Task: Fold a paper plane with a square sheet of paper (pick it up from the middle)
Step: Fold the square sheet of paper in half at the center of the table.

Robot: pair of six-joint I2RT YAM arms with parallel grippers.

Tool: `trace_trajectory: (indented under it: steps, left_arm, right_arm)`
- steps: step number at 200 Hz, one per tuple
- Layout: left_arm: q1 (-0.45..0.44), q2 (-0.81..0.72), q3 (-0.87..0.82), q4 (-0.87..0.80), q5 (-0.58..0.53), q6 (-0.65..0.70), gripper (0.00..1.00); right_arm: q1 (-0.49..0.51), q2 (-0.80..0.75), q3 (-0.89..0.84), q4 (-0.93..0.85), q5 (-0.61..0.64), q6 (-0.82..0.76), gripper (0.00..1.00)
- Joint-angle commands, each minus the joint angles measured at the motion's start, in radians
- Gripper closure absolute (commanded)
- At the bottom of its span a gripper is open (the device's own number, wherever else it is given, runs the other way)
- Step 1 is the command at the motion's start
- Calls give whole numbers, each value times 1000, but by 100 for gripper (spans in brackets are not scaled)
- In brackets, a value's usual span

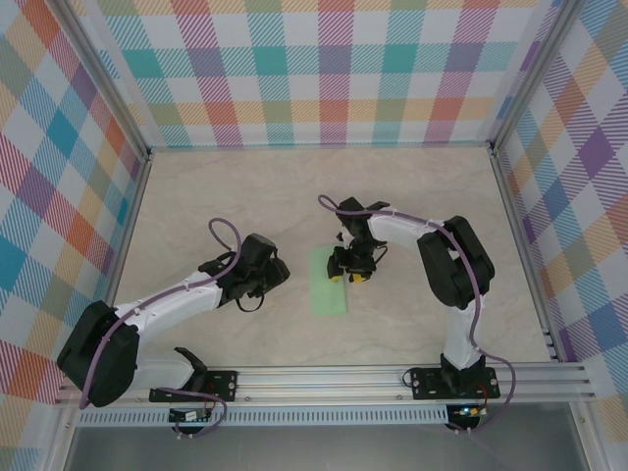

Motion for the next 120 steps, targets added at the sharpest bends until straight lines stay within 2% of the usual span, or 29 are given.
trace_trajectory:
  steps: [1, 120]
  left_arm:
    - [5, 14, -11, 17, 17, 18, 52]
    - [5, 36, 6, 62, 60, 48, 52]
  right_arm:
    - [7, 85, -24, -17, 89, -13, 46]
    - [12, 117, -8, -48, 123, -59, 44]
